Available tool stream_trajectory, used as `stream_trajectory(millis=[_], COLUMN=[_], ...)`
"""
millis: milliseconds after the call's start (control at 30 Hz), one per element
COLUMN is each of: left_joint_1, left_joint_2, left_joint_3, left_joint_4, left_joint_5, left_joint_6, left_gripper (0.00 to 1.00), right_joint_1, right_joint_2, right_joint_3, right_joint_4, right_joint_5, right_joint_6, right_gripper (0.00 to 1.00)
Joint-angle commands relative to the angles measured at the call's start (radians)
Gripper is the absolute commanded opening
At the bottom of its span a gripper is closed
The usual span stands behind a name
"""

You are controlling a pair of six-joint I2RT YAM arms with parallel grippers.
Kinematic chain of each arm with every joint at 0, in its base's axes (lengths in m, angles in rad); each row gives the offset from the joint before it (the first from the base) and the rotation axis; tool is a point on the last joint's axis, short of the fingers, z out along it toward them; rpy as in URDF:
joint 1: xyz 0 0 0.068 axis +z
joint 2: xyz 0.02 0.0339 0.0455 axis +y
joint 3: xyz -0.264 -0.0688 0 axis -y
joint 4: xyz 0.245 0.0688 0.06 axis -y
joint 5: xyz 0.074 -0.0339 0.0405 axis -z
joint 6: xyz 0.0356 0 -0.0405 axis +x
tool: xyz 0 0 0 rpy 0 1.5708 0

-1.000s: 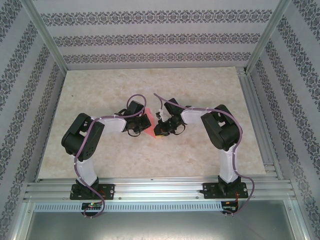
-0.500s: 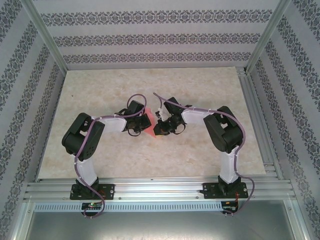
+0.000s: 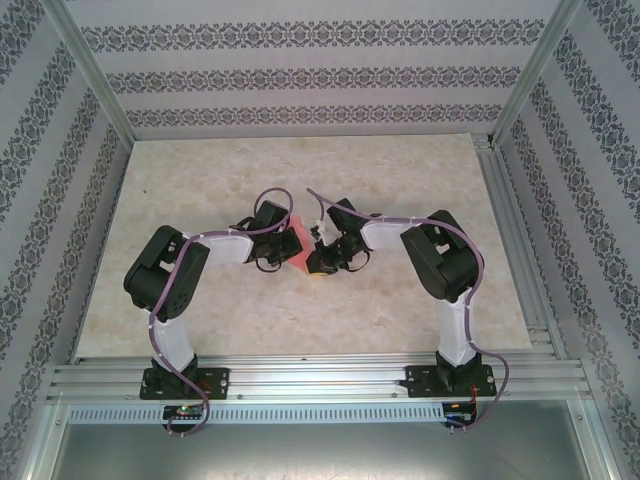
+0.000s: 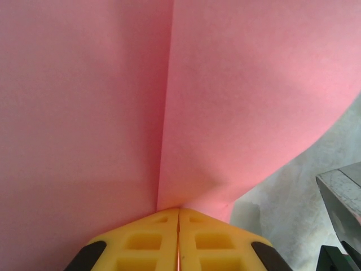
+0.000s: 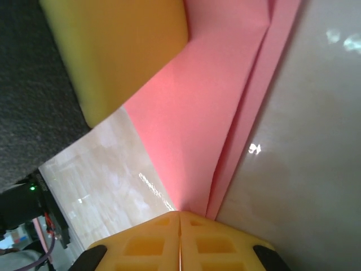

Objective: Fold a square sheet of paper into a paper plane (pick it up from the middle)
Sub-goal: Fourth fold the wing at the center of the table.

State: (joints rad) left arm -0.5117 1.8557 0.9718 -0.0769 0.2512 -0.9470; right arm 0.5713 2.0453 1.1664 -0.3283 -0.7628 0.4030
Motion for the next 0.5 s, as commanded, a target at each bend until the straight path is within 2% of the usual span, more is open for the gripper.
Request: stream_trajectory(millis=[0,167,467], left_joint_1=[0.002,0.003,0.029], left_joint_2=[0.043,0.044,0.049], left_joint_3=[0.001,0.020,0.063], left_joint_4=[-0.072,-0.069,-0.074], left_joint_5=[-0.030,-0.018,-0.010], left_joint_6=[0.030,0.027,0.020], left_gripper=[0.10,0.11,0.12], right_joint_1=[-0.016,-0.030,-0.046], right_joint_2=[0.061,0.069,0.100], right_joint_3=[-0.054,-0.063,-0.056], right_joint_4=[0.061,0.085,0.040], right_joint_5=[0.029,0.006,0.039], right_joint_6=[0.030,0.056,0.061], right_gripper=[0.08,0.08,0.04])
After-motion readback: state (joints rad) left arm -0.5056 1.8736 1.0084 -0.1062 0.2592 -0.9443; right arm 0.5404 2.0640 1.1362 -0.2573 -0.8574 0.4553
